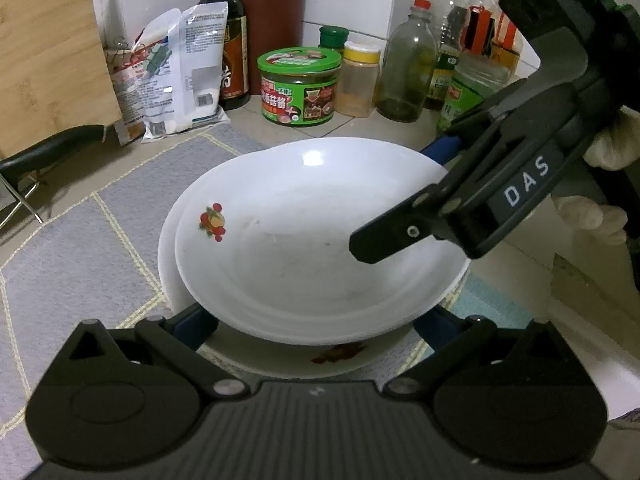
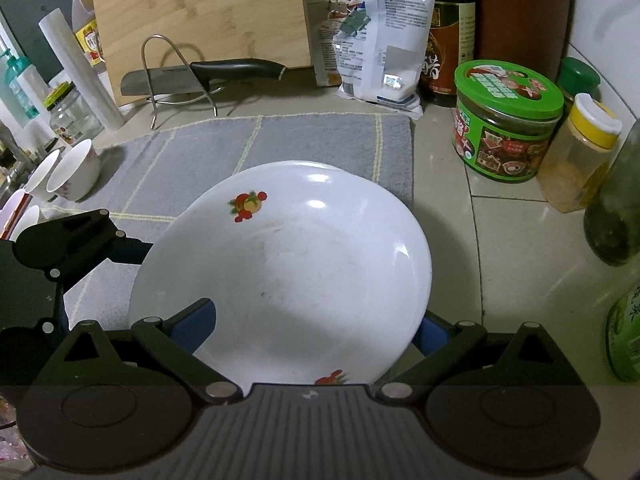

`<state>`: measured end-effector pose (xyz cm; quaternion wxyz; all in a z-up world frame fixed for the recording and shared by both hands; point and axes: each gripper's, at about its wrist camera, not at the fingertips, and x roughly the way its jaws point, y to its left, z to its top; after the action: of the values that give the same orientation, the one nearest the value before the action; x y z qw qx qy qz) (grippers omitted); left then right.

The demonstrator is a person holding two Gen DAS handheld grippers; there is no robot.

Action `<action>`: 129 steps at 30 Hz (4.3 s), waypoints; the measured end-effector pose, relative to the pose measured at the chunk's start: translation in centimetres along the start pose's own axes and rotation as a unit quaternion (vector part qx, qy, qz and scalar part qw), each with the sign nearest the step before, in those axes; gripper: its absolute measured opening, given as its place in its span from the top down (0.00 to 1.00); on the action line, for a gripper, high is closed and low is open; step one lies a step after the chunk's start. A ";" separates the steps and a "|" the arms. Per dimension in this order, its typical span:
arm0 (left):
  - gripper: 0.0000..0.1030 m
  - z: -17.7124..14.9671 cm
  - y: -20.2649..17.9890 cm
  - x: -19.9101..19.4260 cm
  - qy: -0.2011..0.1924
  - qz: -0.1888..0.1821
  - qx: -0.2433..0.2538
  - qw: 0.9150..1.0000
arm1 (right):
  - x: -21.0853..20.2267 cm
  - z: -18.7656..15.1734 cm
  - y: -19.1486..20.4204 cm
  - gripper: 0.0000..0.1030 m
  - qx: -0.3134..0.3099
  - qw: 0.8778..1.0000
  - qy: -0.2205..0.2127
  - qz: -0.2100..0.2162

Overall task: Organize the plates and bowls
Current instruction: 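Lower the fruit-print plate onto the plate stack with the right gripper, then open the right gripper and release the plate on the stack, then move the right gripper away from the stack toward the white bowls, then close the left gripper on the rim of a plain white bowl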

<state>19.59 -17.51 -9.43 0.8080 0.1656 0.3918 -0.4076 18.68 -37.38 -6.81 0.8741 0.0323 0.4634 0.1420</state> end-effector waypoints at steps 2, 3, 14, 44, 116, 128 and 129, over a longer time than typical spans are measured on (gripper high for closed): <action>0.01 0.0 0.0 0.0 0.002 0.002 0.002 1.000 | 0.0 0.0 0.1 0.01 -0.001 1.000 0.002 -0.002; 0.01 0.1 0.0 0.0 0.003 0.004 0.003 1.000 | 0.1 0.1 0.1 0.01 -0.003 1.000 0.004 -0.003; 0.00 0.2 -0.1 -0.5 0.012 0.033 0.016 0.999 | 0.1 0.1 0.6 0.01 -0.014 1.000 0.013 -0.003; 0.01 -1.6 -1.0 -3.5 -0.059 0.057 0.034 0.996 | -1.4 0.0 2.2 0.00 -0.062 0.998 -0.020 -0.018; 0.01 -25.7 14.8 -19.5 -0.046 0.265 -0.237 0.933 | 9.1 0.1 36.3 0.00 -0.275 0.956 -0.054 0.089; 0.01 -25.7 18.9 -25.0 -0.048 0.233 -0.220 0.946 | 11.6 -1.0 38.7 0.00 -0.321 0.941 -0.061 0.089; 0.01 -25.3 19.2 -24.8 -0.047 0.221 -0.217 0.950 | 11.7 -1.1 38.9 0.00 -0.327 0.939 -0.064 0.087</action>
<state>13.18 22.25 -7.53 0.9117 0.0493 0.3862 -0.1314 15.47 3.04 -9.55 0.8483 -0.2064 0.3302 0.3587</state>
